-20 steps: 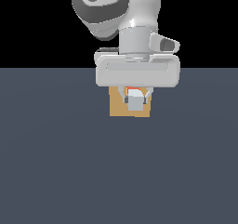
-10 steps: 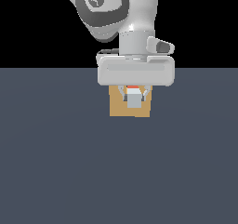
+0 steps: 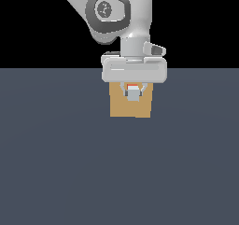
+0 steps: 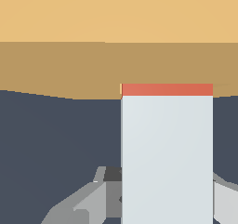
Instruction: Insert the peg into the horizontal hole in a box.
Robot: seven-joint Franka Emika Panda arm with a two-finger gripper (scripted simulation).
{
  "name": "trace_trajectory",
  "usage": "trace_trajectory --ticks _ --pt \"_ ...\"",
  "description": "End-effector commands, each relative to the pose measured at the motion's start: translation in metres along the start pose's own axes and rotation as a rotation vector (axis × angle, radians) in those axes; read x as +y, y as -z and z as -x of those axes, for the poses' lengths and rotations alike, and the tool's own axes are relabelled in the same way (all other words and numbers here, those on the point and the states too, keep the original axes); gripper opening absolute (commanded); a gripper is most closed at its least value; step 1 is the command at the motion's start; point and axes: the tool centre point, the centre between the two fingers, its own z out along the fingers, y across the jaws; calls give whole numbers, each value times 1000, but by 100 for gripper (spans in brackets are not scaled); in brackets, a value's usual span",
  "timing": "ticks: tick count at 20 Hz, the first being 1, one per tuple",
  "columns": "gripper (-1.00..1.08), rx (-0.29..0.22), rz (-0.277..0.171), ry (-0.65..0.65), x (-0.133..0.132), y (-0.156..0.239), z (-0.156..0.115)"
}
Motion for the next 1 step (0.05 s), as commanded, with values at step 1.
trace_trajectory --ticks 1 --pt "-100 0 3 -3 1 1 -3"
